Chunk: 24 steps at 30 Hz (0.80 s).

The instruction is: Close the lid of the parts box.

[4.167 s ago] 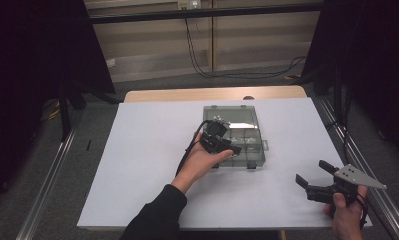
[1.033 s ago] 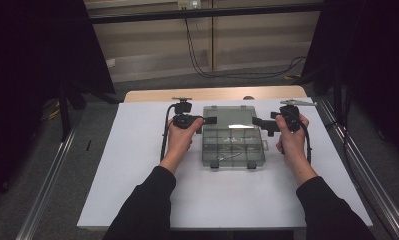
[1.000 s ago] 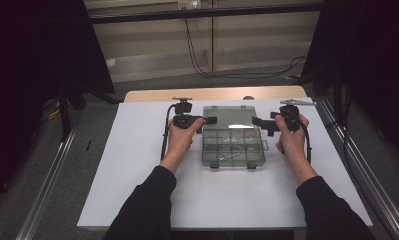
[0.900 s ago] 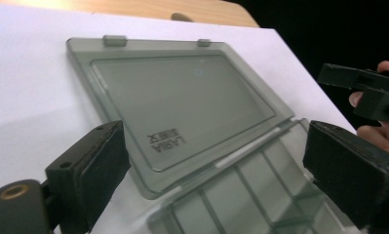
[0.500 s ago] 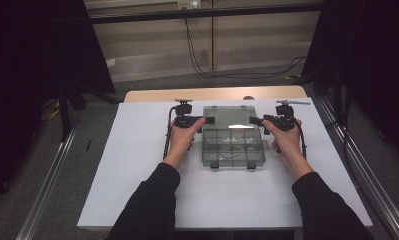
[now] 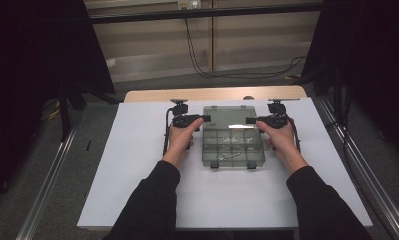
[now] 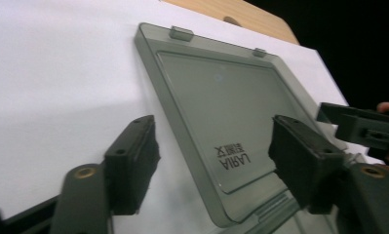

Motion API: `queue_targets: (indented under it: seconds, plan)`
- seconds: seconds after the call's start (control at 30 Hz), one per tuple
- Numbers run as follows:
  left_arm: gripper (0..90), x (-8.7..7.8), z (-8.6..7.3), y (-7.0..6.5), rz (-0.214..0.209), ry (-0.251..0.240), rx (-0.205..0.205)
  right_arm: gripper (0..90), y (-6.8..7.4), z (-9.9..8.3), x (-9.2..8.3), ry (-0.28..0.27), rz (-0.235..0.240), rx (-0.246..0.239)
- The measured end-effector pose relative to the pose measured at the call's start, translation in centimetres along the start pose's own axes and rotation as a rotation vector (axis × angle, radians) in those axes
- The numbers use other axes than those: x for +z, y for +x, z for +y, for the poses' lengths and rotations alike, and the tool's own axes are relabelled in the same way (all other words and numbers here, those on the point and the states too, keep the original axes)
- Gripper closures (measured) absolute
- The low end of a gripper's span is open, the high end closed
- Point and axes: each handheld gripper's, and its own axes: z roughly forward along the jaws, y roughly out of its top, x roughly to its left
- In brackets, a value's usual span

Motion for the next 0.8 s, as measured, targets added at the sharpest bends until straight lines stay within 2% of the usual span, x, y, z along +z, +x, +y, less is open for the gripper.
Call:
queue_targets:
  seconds: [0.07, 0.1, 0.2, 0.3, 0.4, 0.43, 0.5, 0.6, 0.67, 0.73, 0.8]
  plan:
    - [38.3, 0.2, -0.1, 0.0, 0.007, 0.014, 0.031, 33.4, -0.2, 0.0, 0.1, 0.012, 0.01, 0.022]
    - [39.6, 0.3, -0.2, -0.2, 0.005, 0.008, 0.016, 33.9, -0.2, 0.0, 0.2, 0.012, 0.01, 0.027]
    - [43.7, 0.5, -0.2, -0.3, 0.003, 0.006, 0.017, 35.8, -0.5, 0.0, 0.3, 0.012, 0.012, 0.032]
    - [45.1, 0.6, -0.2, -0.4, 0.022, 0.003, 0.024, 35.6, -0.7, -0.2, 0.5, 0.028, 0.0, 0.034]
    - [45.2, 0.9, -0.4, -0.3, 0.032, 0.023, -0.002, 34.1, -0.8, -0.4, 0.8, 0.04, 0.014, 0.045]
    - [45.2, 1.0, -0.4, -0.3, 0.035, 0.044, -0.008, 33.9, -0.8, -0.4, 0.9, 0.041, 0.014, 0.039]
    - [45.3, 1.2, -0.5, -0.2, 0.026, 0.048, -0.014, 34.8, -0.8, -0.4, 1.0, 0.035, 0.019, 0.041]
    - [52.2, 1.3, -0.5, -0.1, 0.029, 0.017, -0.045, 43.6, -0.9, -0.5, 1.0, 0.038, 0.032, 0.041]
    - [58.3, 1.0, -0.3, -0.3, 0.041, 0.003, -0.029, 48.1, -1.1, -0.5, 0.9, 0.031, 0.048, 0.033]
    - [63.5, 0.7, -0.2, -0.5, 0.057, -0.006, 0.013, 52.6, -1.1, -0.4, 0.5, 0.011, 0.051, 0.032]
    - [66.6, 0.3, -0.1, -0.6, 0.047, -0.02, 0.031, 56.7, -1.2, -0.3, 0.1, -0.004, 0.051, 0.01]
